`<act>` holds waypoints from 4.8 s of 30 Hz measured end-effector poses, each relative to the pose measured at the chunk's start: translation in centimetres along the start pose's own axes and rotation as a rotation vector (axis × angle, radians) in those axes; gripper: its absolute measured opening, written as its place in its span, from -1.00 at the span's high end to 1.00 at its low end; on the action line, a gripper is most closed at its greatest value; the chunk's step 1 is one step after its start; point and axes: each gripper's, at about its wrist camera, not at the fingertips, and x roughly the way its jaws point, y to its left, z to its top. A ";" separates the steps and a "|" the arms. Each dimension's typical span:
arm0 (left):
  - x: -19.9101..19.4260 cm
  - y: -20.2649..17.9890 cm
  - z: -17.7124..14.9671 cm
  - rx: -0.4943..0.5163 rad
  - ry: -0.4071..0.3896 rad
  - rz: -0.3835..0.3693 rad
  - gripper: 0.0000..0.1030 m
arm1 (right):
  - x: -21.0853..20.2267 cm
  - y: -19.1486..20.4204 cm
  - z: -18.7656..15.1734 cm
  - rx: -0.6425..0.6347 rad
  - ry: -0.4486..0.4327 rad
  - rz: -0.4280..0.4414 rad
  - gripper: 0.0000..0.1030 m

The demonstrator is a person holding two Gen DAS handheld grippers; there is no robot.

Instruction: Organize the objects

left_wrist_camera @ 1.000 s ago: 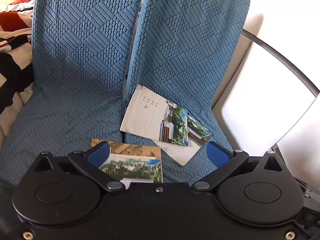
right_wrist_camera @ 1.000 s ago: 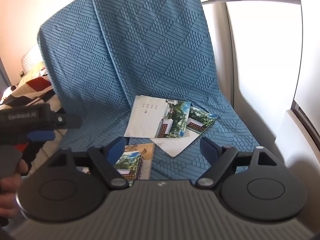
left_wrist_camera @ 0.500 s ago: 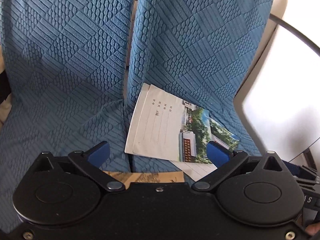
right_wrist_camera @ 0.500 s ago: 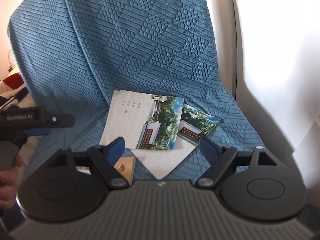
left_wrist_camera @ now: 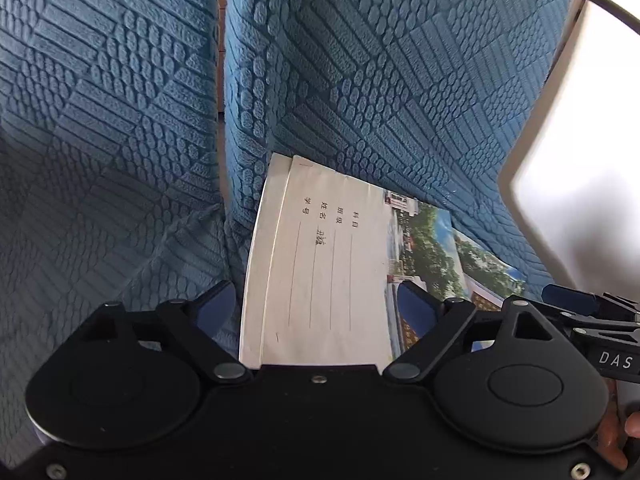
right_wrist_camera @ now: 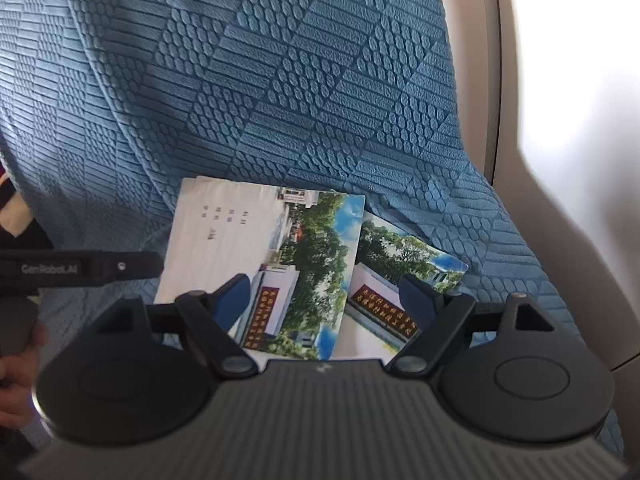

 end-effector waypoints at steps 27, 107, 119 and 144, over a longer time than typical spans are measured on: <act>9.8 3.5 1.2 -0.104 0.133 -0.035 -0.20 | 10.0 -1.5 2.8 0.070 0.055 0.124 -0.18; 4.0 -9.7 4.0 1.451 0.170 -0.189 0.23 | 0.8 5.6 -1.6 -1.066 -0.209 0.266 0.88; 5.2 -8.9 3.2 1.373 0.109 -0.188 0.85 | 2.1 4.1 0.2 -0.792 -0.150 0.270 0.77; 4.3 -3.3 5.1 1.083 0.083 -0.183 0.89 | 8.3 -2.9 0.4 0.068 0.106 0.640 0.22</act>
